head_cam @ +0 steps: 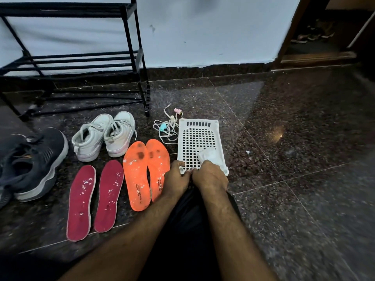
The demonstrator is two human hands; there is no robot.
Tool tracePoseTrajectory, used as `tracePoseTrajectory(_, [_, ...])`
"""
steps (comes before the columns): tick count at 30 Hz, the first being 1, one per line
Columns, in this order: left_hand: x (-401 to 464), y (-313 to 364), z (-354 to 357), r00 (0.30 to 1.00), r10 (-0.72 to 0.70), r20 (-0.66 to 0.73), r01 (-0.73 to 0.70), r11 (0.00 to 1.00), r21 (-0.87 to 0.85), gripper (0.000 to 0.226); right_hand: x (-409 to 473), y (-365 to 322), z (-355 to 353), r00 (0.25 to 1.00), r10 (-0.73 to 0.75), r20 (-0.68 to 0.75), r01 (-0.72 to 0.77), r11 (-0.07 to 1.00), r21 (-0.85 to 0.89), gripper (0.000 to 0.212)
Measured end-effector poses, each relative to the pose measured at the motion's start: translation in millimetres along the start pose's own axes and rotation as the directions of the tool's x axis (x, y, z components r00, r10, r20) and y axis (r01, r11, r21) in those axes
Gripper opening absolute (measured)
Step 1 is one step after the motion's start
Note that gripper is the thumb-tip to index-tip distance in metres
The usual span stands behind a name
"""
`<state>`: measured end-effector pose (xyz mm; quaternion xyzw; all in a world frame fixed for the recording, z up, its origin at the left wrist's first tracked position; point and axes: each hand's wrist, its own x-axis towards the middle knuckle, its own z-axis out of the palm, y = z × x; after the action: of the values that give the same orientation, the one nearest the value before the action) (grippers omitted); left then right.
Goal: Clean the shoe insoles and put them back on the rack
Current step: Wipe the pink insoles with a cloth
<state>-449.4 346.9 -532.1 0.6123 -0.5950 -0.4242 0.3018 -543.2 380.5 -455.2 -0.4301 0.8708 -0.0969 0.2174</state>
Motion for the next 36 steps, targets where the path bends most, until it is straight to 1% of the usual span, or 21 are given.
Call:
tracePoseTrajectory(3, [0,-4,-3,1.0,0.006,-0.015,-0.005,0.999,0.045,0.032,0,-1,0,0.999,-0.018,-0.033,0.019,0.999,0.031,0.039])
tracePoseTrajectory(5, [-1,-6,-5,0.999,-0.014,-0.03,0.018,0.993,0.115,0.034,1,0,-1,0.993,-0.017,-0.12,0.028,0.995,0.094,0.032])
tracePoseTrajectory(8, [-4,-4,-8,0.993,-0.043,-0.107,0.07,0.961,0.266,0.041,12,4,-8,0.967,0.003,-0.255,0.059,0.97,0.237,0.02])
tracePoseTrajectory(10, [-4,-2,-9,0.986,-0.038,-0.164,0.099,0.92,0.378,0.047,24,7,-9,0.957,0.011,-0.291,0.083,0.948,0.308,0.016])
tracePoseTrajectory(12, [-4,1,-10,0.976,0.007,-0.217,0.095,0.885,0.456,0.053,34,9,-7,0.95,0.011,-0.311,0.094,0.942,0.321,0.014])
tracePoseTrajectory(14, [-3,3,-10,0.968,0.097,-0.232,0.025,0.881,0.473,0.053,41,8,-1,0.955,-0.004,-0.297,0.089,0.957,0.274,0.027])
tracePoseTrajectory(16, [-2,4,-9,0.957,0.209,-0.199,-0.092,0.875,0.476,0.047,44,8,4,0.967,-0.041,-0.252,0.087,0.981,0.172,0.047])
tracePoseTrajectory(18, [1,4,-7,0.934,0.324,-0.149,-0.214,0.843,0.493,0.042,49,7,9,0.982,-0.048,-0.181,0.067,0.992,0.103,0.064])
tracePoseTrajectory(20, [6,3,-4,0.905,0.419,-0.069,-0.337,0.808,0.483,0.04,55,6,15,0.994,-0.032,-0.104,0.039,0.997,0.074,0.073])
tracePoseTrajectory(22, [9,0,-1,0.888,0.458,0.029,-0.424,0.795,0.433,0.041,61,5,19,0.998,-0.04,-0.057,0.042,0.998,0.041,0.075])
tracePoseTrajectory(23, [10,-1,0,0.888,0.454,0.066,-0.442,0.808,0.39,0.043,62,3,20,0.998,-0.045,-0.051,0.046,0.999,0.025,0.074])
tracePoseTrajectory(25, [12,-5,3,0.899,0.429,0.088,-0.435,0.854,0.285,0.048,66,1,21,0.997,-0.044,-0.057,0.045,0.999,0.016,0.073])
tracePoseTrajectory(28, [12,-6,5,0.922,0.377,0.088,-0.387,0.898,0.211,0.06,74,-3,25,0.995,-0.05,-0.084,0.055,0.997,0.056,0.074])
tracePoseTrajectory(31, [10,-4,7,0.933,0.358,0.036,-0.36,0.923,0.138,0.067,92,-1,41,0.992,-0.047,-0.114,0.058,0.994,0.089,0.08])
tracePoseTrajectory(33, [9,-2,6,0.937,0.35,-0.009,-0.348,0.933,0.089,0.067,95,-2,43,0.994,-0.048,-0.101,0.059,0.993,0.103,0.084])
tracePoseTrajectory(36, [9,-1,3,0.942,0.329,-0.073,-0.325,0.944,0.053,0.062,80,-11,26,0.996,-0.067,-0.06,0.074,0.99,0.123,0.083])
